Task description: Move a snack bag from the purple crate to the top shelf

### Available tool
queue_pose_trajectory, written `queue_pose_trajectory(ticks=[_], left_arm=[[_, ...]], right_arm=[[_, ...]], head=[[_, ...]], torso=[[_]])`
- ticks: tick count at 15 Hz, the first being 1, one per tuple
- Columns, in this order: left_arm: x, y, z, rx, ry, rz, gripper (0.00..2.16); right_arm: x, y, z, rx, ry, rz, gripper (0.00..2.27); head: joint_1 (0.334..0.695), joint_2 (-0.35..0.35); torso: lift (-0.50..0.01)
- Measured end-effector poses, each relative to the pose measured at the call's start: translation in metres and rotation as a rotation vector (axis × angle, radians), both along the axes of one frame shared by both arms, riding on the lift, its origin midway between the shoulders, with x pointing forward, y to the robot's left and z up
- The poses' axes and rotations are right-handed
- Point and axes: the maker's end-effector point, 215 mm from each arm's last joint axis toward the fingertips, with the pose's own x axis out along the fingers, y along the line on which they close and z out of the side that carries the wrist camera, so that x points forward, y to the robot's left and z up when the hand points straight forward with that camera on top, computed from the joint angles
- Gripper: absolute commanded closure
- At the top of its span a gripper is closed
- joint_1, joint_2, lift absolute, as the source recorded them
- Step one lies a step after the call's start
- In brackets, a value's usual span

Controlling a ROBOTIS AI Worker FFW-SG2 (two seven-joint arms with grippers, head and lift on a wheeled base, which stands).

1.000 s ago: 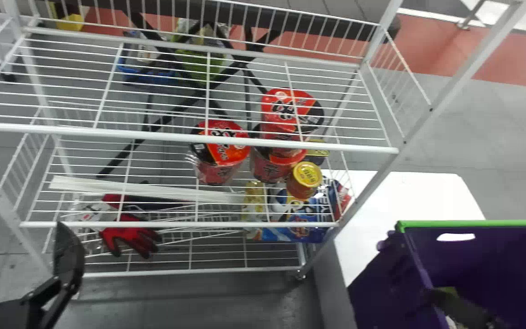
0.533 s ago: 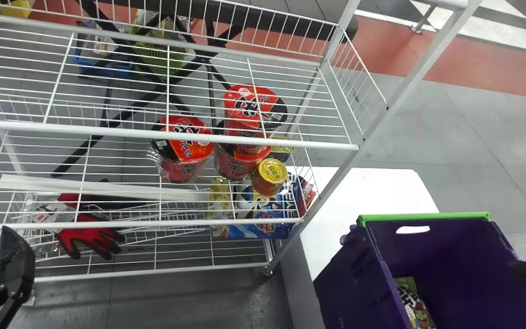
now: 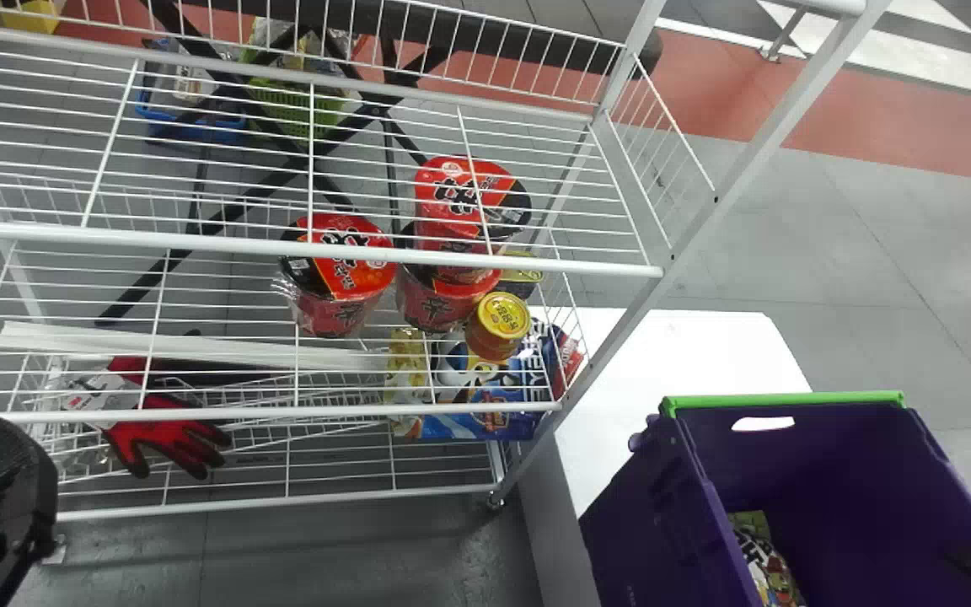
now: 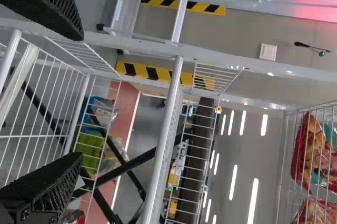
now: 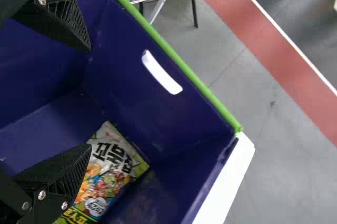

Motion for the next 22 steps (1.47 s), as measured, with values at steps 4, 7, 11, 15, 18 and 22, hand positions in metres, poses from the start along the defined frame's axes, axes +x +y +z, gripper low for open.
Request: queue_pose_trajectory(ticks=[4,7,11,15,18,22], left_arm=[[0.0,0.003,0.002,0.001,-0.007,0.004,0.0],[0.0,0.007,0.003,0.002,-0.009,0.011,0.0],[0.0,0.009,0.004,0.002,-0.013,0.012,0.0],[-0.001,0.011,0.001,0.005,-0.01,0.011,0.0],[-0.002,0.014,-0.002,0.006,-0.004,0.009,0.0],[-0.002,0.017,0.0,0.003,-0.011,0.012,0.0]], right_arm=[[0.002,0.009,-0.005,0.039,-0.013,0.027,0.2],[-0.002,0.008,-0.011,0.04,0.004,0.02,0.19],[-0.024,0.018,-0.071,0.03,0.196,0.022,0.15],[-0.06,0.008,-0.137,0.0,0.463,0.023,0.12],[-0.102,-0.005,-0.179,0.003,0.654,0.007,0.11],[-0.137,-0.013,-0.21,0.012,0.826,0.015,0.11]], head=[[0.695,-0.35],[0.695,-0.35],[0.695,-0.35],[0.695,-0.35],[0.695,-0.35],[0.695,-0.35]], torso=[[-0.453],[-0.453],[-0.453],[-0.453],[-0.453],[-0.452]])
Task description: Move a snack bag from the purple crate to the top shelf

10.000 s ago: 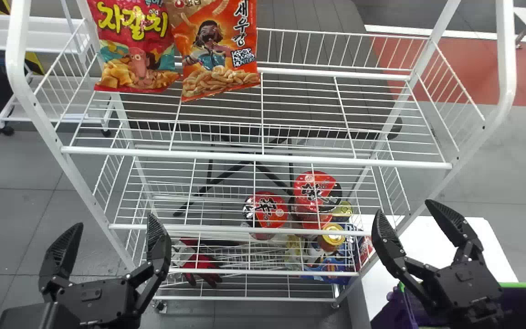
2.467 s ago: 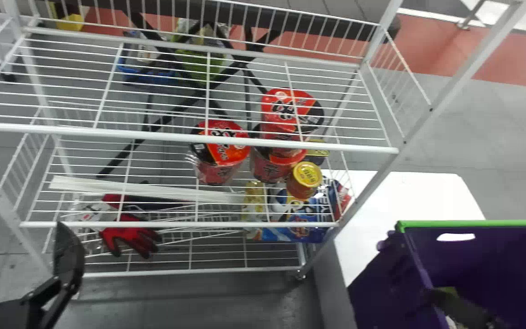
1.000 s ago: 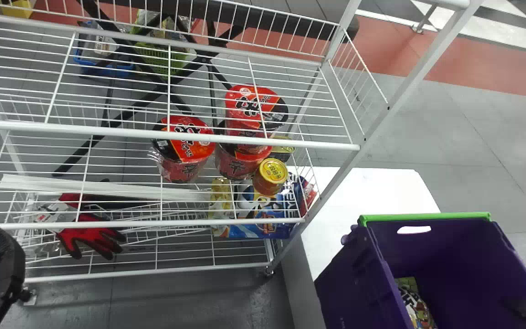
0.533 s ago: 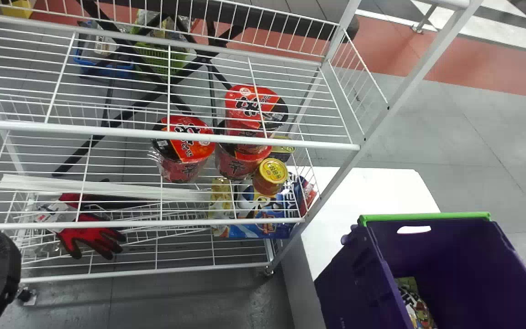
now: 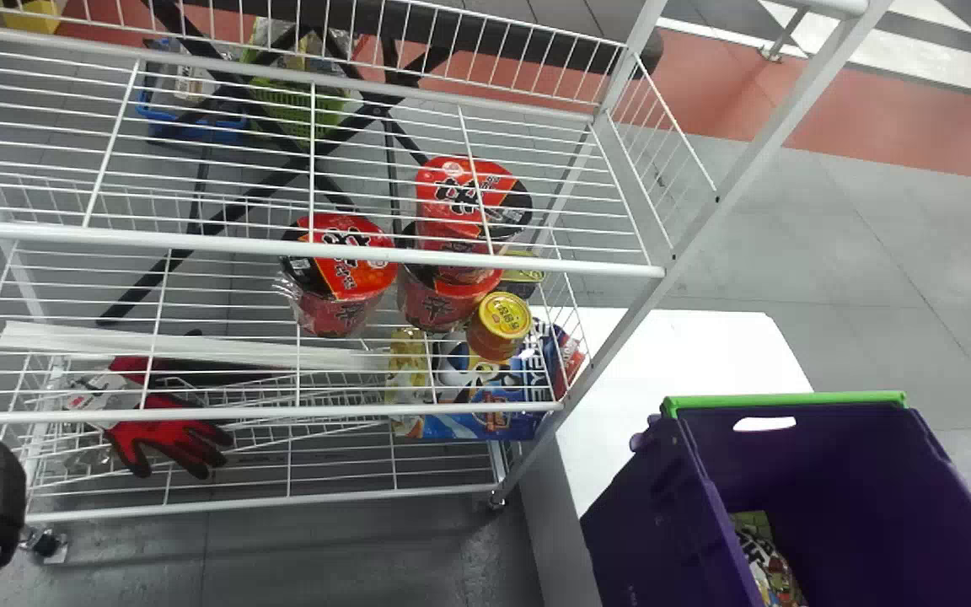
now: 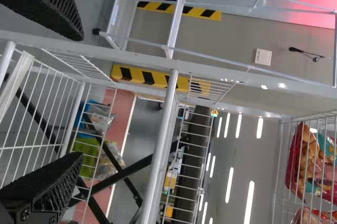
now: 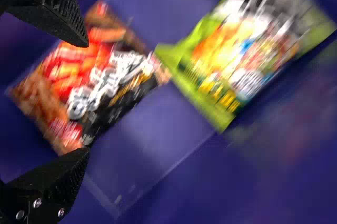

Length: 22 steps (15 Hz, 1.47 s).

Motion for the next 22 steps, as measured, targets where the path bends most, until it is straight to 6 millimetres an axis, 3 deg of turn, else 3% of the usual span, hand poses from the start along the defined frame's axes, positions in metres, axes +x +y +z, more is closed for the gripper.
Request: queue_pose_trajectory(ticks=[6,9,15,22], left_arm=[[-0.002,0.001,0.002,-0.004,-0.008,0.003,0.0],[-0.004,0.002,0.004,-0.006,-0.017,0.007,0.0],[-0.007,0.007,0.003,-0.005,-0.026,0.017,0.0],[-0.011,0.017,0.002,-0.009,-0.04,0.045,0.0]], right_arm=[[0.013,0.0,-0.032,0.037,0.024,0.099,0.11],[0.012,0.01,-0.045,0.071,0.057,0.179,0.11],[0.008,0.01,-0.059,0.105,0.104,0.355,0.12],[-0.012,0.047,-0.094,0.167,0.215,0.602,0.13]], head=[[0.695,-0.35],[0.695,-0.35],[0.695,-0.35],[0.695,-0.35]], torso=[[-0.452],[-0.452],[-0.452],[-0.452]])
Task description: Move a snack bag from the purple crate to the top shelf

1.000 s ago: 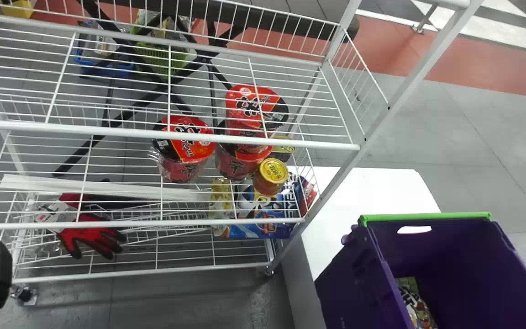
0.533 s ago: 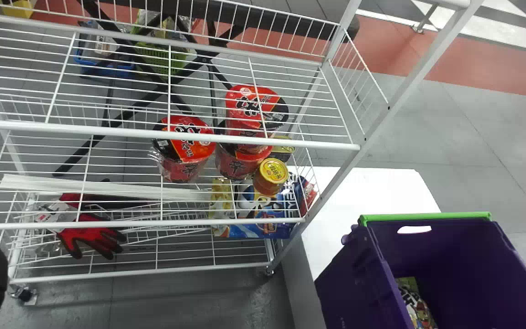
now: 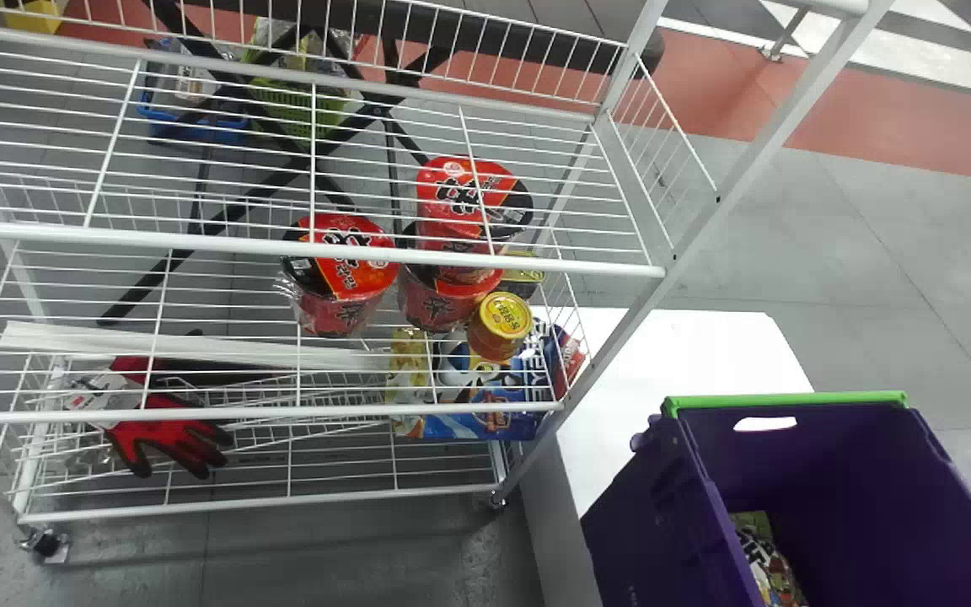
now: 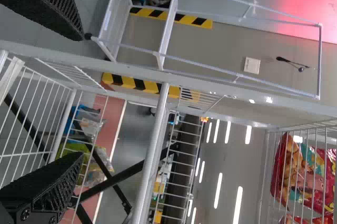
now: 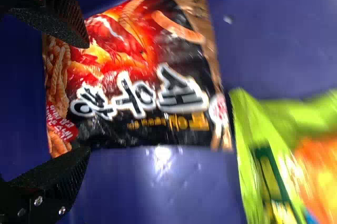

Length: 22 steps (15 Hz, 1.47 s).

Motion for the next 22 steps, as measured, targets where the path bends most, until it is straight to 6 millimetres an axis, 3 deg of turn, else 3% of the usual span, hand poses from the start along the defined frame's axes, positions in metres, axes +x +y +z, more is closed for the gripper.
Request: queue_pose_trajectory(ticks=[6,8,10,11,12,13,17,22], left_arm=[[0.003,0.005,-0.003,-0.005,-0.006,0.011,0.0],[0.005,0.008,-0.004,-0.008,-0.006,0.012,0.0],[0.007,0.011,-0.006,-0.01,-0.006,0.015,0.0],[0.008,0.011,-0.006,-0.011,-0.007,0.017,0.0],[0.008,0.012,-0.006,-0.011,-0.007,0.017,0.0],[0.009,0.012,-0.006,-0.012,-0.006,0.018,0.0],[0.01,0.014,-0.006,-0.013,-0.005,0.023,0.0],[0.012,0.013,-0.007,-0.012,0.001,0.019,0.0]], right_arm=[[0.0,0.014,-0.029,0.031,-0.022,0.172,0.13],[0.0,0.017,-0.038,0.022,-0.029,0.209,0.27],[0.0,0.022,-0.042,0.026,-0.03,0.218,0.58],[0.001,0.023,-0.043,0.027,-0.033,0.222,0.9],[0.002,0.022,-0.044,0.022,-0.038,0.229,1.4],[0.004,0.018,-0.045,-0.007,-0.043,0.245,1.63],[0.008,0.01,-0.041,-0.043,-0.074,0.208,1.89],[0.024,0.003,-0.024,-0.011,-0.152,0.148,1.9]], head=[[0.695,-0.35],[0.695,-0.35],[0.695,-0.35],[0.695,-0.35],[0.695,-0.35],[0.695,-0.35],[0.695,-0.35],[0.695,-0.35]], torso=[[-0.452],[-0.452],[-0.452],[-0.452],[-0.452],[-0.452],[-0.452],[-0.442]])
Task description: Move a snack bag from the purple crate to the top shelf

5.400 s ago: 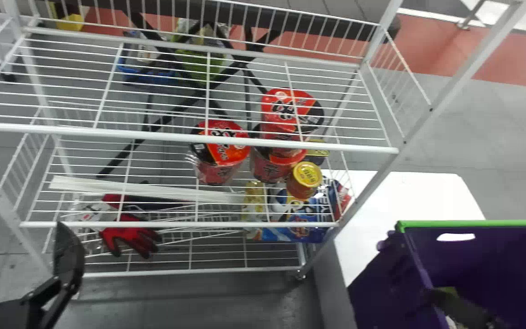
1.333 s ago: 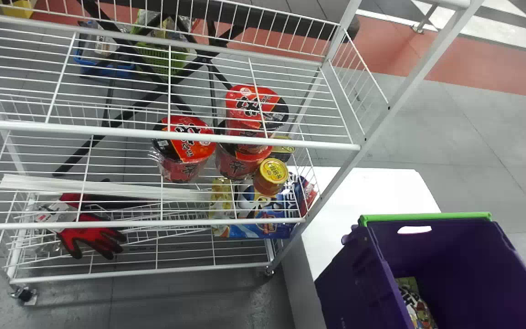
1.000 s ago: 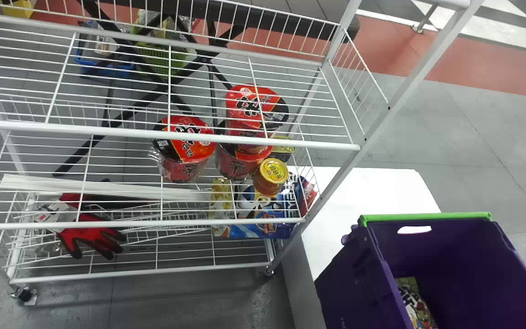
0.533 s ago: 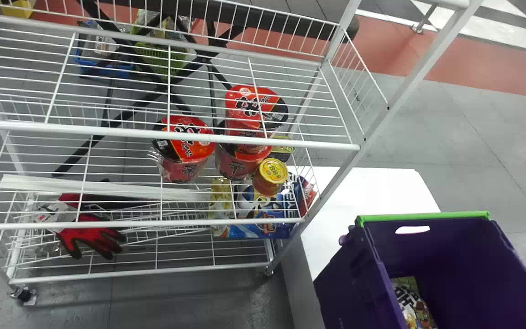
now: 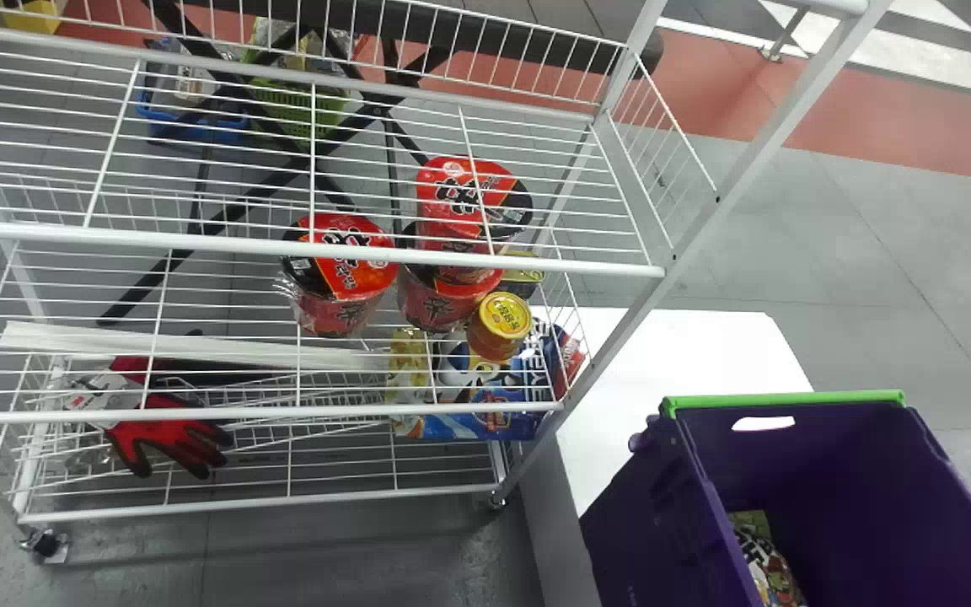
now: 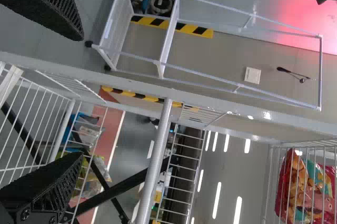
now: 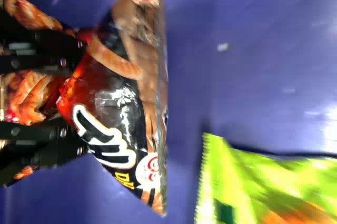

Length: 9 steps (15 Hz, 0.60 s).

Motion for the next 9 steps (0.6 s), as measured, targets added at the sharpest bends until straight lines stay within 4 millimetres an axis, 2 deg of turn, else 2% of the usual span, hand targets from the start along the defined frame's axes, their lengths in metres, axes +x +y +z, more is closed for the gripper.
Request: queue_pose_trajectory(ticks=[5,9], left_arm=[[0.003,0.0,-0.001,-0.004,0.002,0.0,0.0],[0.003,0.0,0.0,-0.005,0.0,0.0,0.0]], right_arm=[[0.025,-0.001,0.021,0.076,-0.094,-0.084,1.9],[0.034,0.002,0.028,0.113,-0.126,-0.101,1.9]], head=[[0.695,-0.35],[0.695,-0.35]], torso=[[-0.422],[-0.405]])
